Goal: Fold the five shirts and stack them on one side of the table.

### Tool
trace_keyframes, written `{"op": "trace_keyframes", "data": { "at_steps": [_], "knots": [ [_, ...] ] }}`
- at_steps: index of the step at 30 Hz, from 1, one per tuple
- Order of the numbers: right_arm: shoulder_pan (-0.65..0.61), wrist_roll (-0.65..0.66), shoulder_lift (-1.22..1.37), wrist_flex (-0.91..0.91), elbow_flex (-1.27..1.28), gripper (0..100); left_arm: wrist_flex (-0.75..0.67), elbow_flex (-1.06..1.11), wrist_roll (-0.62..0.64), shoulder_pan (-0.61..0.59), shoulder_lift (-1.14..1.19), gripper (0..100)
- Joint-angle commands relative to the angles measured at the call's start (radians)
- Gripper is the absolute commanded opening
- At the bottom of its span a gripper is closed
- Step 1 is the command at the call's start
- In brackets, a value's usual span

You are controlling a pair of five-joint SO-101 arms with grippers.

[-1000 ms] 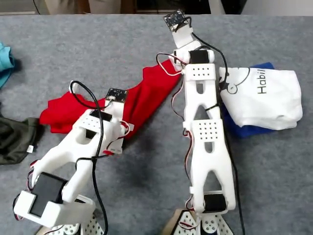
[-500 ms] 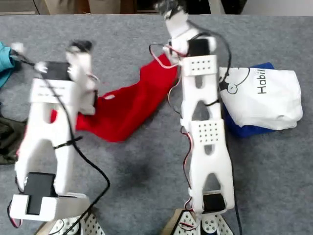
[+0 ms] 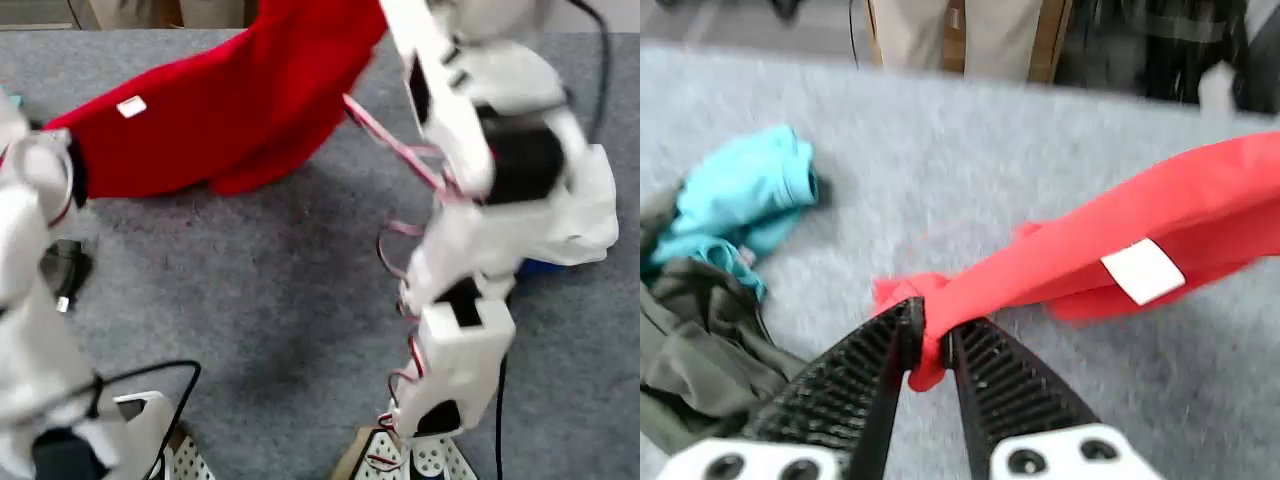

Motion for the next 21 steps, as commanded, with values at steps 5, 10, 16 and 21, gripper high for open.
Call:
{"op": "trace_keyframes", "data": {
  "at_steps": [5,10,16,21],
  "knots": [
    [-0.058,0.008,-0.26,-0.018,-0.035,0.2,0.012,-0.037,-0.005,-0.011,-0.134,2],
    [-0.054,0.006,-0.348,0.008,0.002,0.2,0.012,-0.009,-0.011,-0.011,-0.206,2],
    [-0.054,0.006,-0.515,0.009,0.119,0.2,0.012,0.196,-0.083,-0.021,-0.414,2],
    [-0.059,0.002,-0.69,0.0,0.283,0.2,0.012,0.359,-0.137,-0.135,-0.642,2]
  ]
}}
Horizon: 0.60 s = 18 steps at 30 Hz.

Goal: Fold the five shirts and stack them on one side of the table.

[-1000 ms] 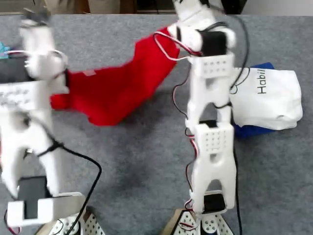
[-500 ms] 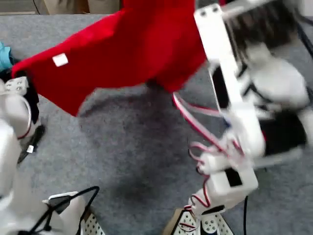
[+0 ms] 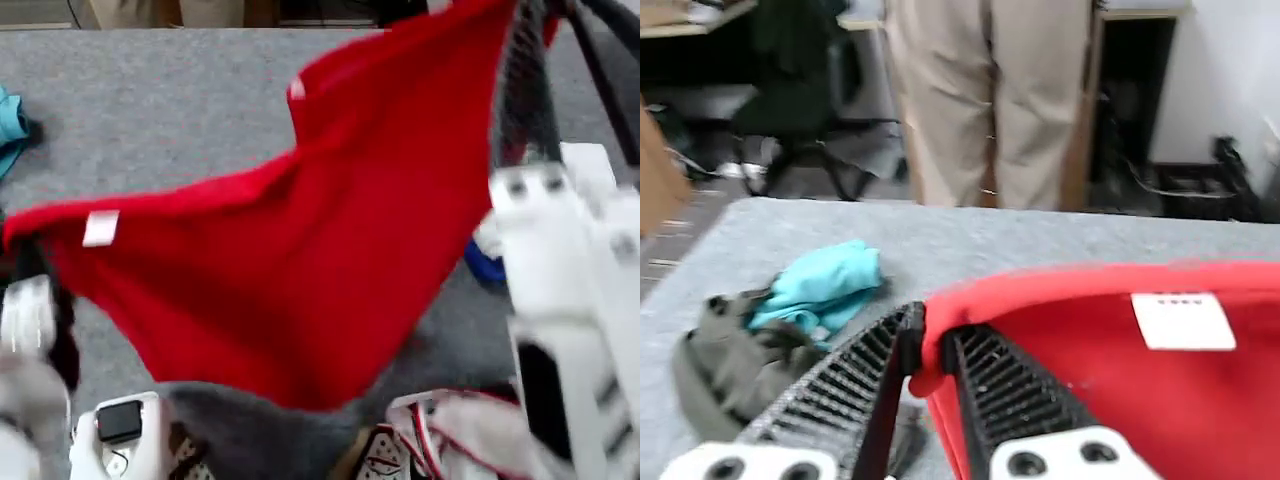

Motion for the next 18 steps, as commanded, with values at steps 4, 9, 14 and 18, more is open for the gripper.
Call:
{"op": "trace_keyframes", "data": {
  "at_steps": [4,9,14,18],
  "knots": [
    [-0.015,-0.031,-0.171,-0.043,0.196,0.2,0.011,0.199,-0.068,-0.089,-0.222,2],
    [-0.045,-0.074,-0.177,-0.086,0.417,0.2,-0.037,0.331,-0.064,-0.084,-0.239,2],
    [-0.142,-0.091,-0.173,-0.21,0.713,0.2,-0.245,0.514,-0.063,-0.089,-0.211,2],
    [-0.137,-0.084,-0.125,-0.439,1.015,0.2,-0.485,0.717,-0.043,-0.086,-0.15,2]
  ]
}}
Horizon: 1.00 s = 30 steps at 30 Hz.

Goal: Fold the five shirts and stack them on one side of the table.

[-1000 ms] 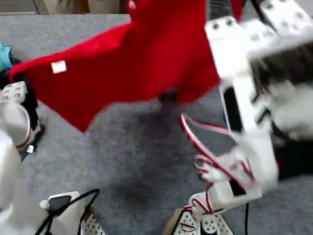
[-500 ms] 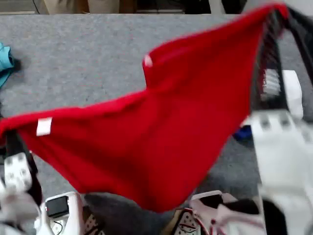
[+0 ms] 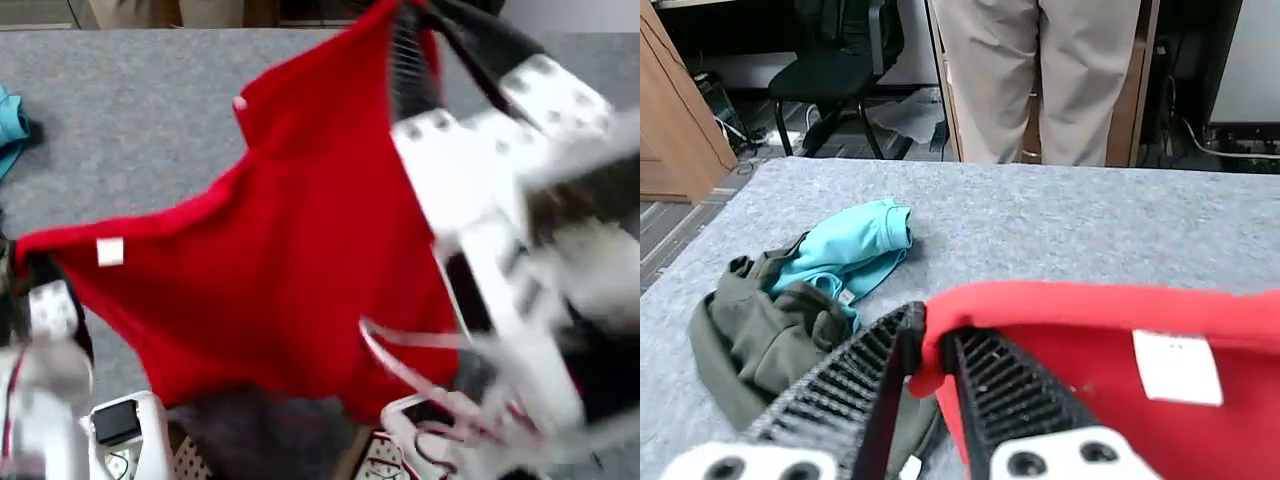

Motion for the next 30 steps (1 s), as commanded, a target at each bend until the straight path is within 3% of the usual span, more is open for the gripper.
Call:
{"op": "trace_keyframes", "data": {
  "at_steps": [1,7,11,16,20,26,30],
  "knots": [
    [-0.01,-0.003,0.059,-0.229,0.272,0.2,-0.239,0.175,0.032,-0.009,0.084,2],
    [0.016,0.034,0.269,-0.522,0.545,0.2,-0.575,0.311,0.107,-0.009,0.372,2],
    [0.018,0.055,0.437,-0.612,0.53,0.2,-0.594,0.176,0.107,-0.005,0.63,2],
    [0.051,0.048,0.633,-0.661,0.341,0.2,-0.585,-0.172,0.176,-0.006,0.98,2],
    [0.096,0.046,0.754,-0.575,0.082,0.2,-0.471,-0.532,0.204,-0.006,1.242,2],
    [0.166,0.046,0.892,-0.404,-0.323,0.2,-0.15,-1.074,0.226,-0.011,1.547,2],
    [0.176,0.052,0.977,-0.296,-0.478,0.2,-0.009,-1.298,0.226,0.014,1.701,2]
  ]
}}
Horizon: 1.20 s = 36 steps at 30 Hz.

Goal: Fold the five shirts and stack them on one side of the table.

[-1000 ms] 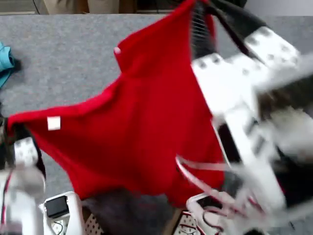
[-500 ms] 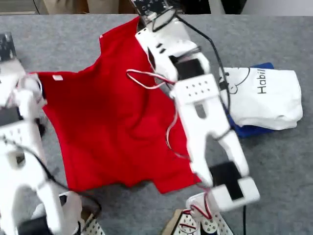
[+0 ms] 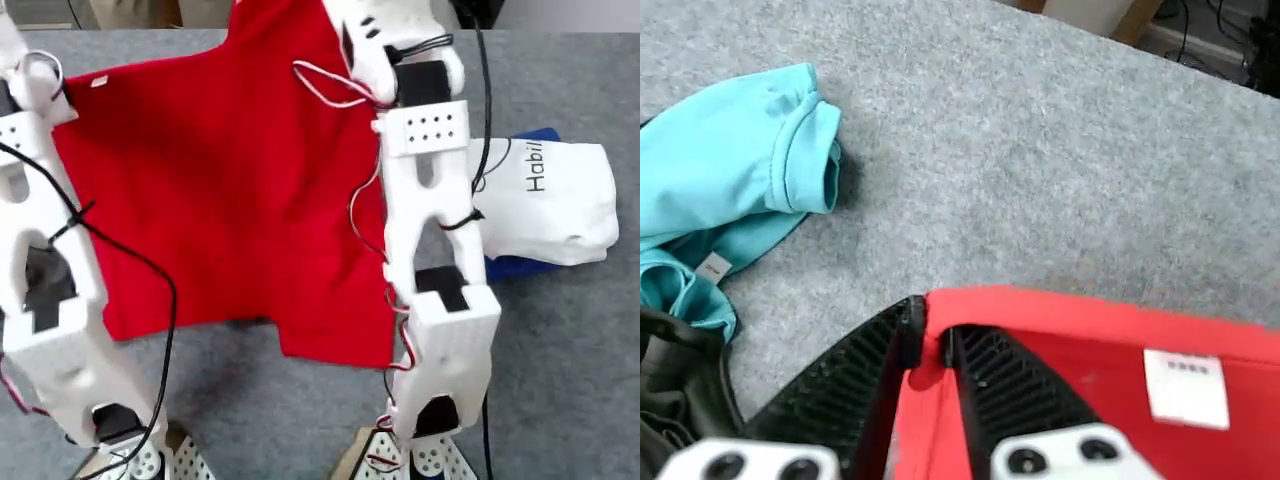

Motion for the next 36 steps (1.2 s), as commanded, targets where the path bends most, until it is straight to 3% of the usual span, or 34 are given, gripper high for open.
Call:
{"op": "trace_keyframes", "data": {
  "at_steps": [1,8,18,30,36],
  "knots": [
    [0.03,0.006,0.05,0.078,-0.17,0.2,0.092,-0.247,0.006,0.02,0.102,2],
    [0.061,0.002,0.196,0.112,-0.203,0.2,0.107,-0.39,0.0,0.028,0.277,2],
    [0.058,0.006,0.374,-0.149,-0.2,0.2,0.009,-0.476,0.003,0.086,0.455,2],
    [0.022,0.008,0.605,-0.255,-0.203,0.2,-0.092,-0.483,0.006,0.051,0.661,2],
    [0.019,0.008,0.59,-0.196,-0.209,0.2,-0.018,-0.499,-0.012,0.046,0.664,2]
  ]
}}
